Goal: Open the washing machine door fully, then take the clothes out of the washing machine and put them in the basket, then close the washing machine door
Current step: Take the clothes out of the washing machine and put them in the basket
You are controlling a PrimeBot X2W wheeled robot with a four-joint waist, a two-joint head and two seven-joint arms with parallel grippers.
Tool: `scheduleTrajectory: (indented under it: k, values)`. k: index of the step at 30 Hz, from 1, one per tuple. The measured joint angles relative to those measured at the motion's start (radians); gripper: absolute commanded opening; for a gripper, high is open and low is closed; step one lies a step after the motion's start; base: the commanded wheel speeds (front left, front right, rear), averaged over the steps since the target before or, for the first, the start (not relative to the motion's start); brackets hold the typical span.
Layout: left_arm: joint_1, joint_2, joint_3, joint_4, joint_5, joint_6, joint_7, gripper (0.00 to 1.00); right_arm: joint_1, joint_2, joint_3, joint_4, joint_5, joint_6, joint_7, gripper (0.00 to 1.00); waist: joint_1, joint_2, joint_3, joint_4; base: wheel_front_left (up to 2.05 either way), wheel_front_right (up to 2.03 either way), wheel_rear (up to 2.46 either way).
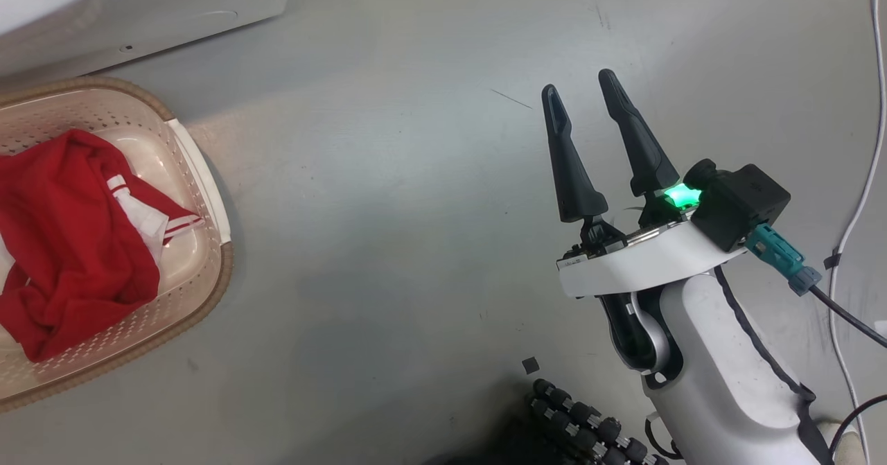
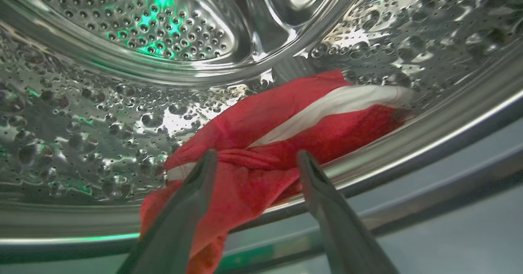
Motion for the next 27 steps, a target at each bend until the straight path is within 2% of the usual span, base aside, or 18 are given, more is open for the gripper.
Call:
scheduleTrajectory:
  k: [8, 16, 17, 18, 19, 20, 27]
  values:
    - [-0.027, 0.046, 0.026, 0.06, -0.001, -0.004, 0.073, 1.0, -0.026, 0.002, 0.016, -0.003, 0.005, -0.002, 0.0, 1.0, 0.0001, 0.0, 0.019, -0.005, 0.0, 0.0, 0.0]
    - [-0.051, 0.045, 0.031, 0.088, -0.003, -0.002, 0.132, 1.0, -0.034, 0.002, 0.013, -0.004, 0.007, -0.009, 0.0, 1.0, 0.0, 0.0, 0.03, -0.007, 0.0, 0.0, 0.0]
    - [-0.055, 0.045, 0.034, 0.092, -0.003, 0.002, 0.139, 0.83, -0.036, 0.002, 0.013, -0.004, 0.007, -0.009, 0.0, 1.0, 0.0, 0.0, 0.03, -0.008, 0.0, 0.0, 0.0]
    - [-0.06, 0.045, 0.035, 0.094, -0.003, 0.002, 0.146, 0.42, -0.037, 0.002, 0.013, -0.004, 0.007, -0.009, 0.0, 1.0, 0.0, 0.0, 0.03, -0.008, 0.0, 0.0, 0.0]
    - [-0.064, 0.044, 0.036, 0.096, -0.005, 0.004, 0.152, 0.42, -0.037, 0.002, 0.013, -0.004, 0.007, -0.01, 0.0, 1.0, 0.0, 0.0, 0.031, -0.008, 0.0, 0.0, 0.0]
    - [-0.066, 0.044, 0.037, 0.098, -0.008, 0.007, 0.155, 0.0, -0.037, 0.002, 0.013, -0.004, 0.007, -0.01, 0.0, 1.0, 0.0, 0.0, 0.031, -0.008, 0.0, 0.0, 0.0]
    - [-0.073, 0.034, 0.034, 0.102, -0.013, 0.006, 0.161, 0.0, -0.042, 0.002, 0.014, 0.0, 0.006, -0.018, 0.0, 1.0, 0.0, 0.0, 0.028, -0.002, 0.0, 0.0, 0.0]
